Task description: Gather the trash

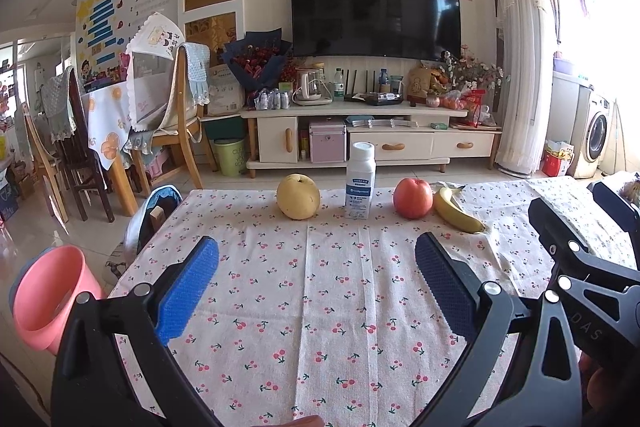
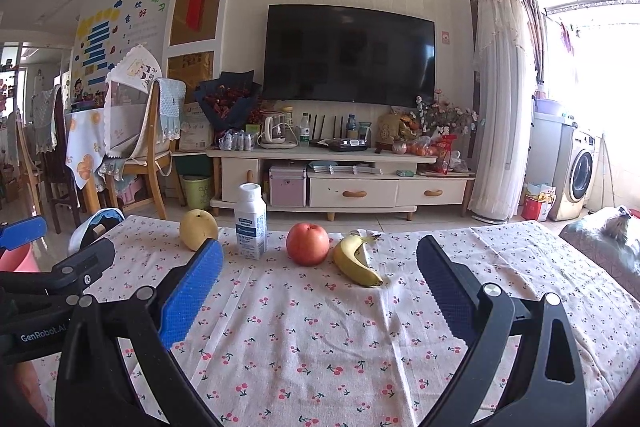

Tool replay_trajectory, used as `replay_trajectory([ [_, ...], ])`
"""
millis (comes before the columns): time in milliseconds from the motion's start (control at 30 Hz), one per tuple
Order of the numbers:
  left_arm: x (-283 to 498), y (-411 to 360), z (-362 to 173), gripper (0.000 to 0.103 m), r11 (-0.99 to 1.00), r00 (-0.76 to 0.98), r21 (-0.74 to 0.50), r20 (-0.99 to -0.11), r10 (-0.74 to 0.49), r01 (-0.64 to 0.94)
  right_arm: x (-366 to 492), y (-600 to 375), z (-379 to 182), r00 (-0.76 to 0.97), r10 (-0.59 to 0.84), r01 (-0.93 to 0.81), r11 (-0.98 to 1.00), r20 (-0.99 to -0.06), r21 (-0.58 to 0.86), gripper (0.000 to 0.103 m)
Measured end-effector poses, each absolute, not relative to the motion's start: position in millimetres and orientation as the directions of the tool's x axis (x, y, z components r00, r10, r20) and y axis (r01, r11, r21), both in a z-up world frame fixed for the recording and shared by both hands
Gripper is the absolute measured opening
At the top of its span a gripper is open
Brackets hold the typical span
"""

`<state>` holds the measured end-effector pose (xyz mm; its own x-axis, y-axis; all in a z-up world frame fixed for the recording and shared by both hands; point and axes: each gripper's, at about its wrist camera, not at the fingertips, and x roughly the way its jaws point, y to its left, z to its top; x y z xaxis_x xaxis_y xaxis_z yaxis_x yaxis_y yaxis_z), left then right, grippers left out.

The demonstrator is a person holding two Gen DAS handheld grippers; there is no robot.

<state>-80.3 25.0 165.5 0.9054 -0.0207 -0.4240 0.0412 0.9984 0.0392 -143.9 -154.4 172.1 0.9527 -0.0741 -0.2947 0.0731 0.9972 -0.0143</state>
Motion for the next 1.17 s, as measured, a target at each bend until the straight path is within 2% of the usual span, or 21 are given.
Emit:
replay_trajectory([
  [667, -66, 33, 141, 0.099, 0.999, 0.890, 0.049, -0.456, 0.003, 0.022, -129, -150, 149, 0.935, -0.064, 0.055, 0.998, -0.350, -0.036, 0.096],
  [833, -49, 37, 106, 0.099, 0.999, 0.846, 0.043, -0.533, 0.019, 0.005, -114, -152, 134, 0.908, -0.041, 0.042, 0.999, -0.418, -0.006, 0.096],
  [1100, -10, 54, 37, 0.099, 0.996, 0.707, 0.043, -0.702, 0.087, -0.080, -65, -159, 79, 0.758, -0.051, 0.097, 0.995, -0.651, 0.035, 0.096],
  [1167, 2, 58, 26, 0.099, 0.995, 0.651, 0.018, -0.755, 0.075, -0.094, -61, -158, 71, 0.737, -0.057, 0.102, 0.994, -0.674, 0.027, 0.096],
])
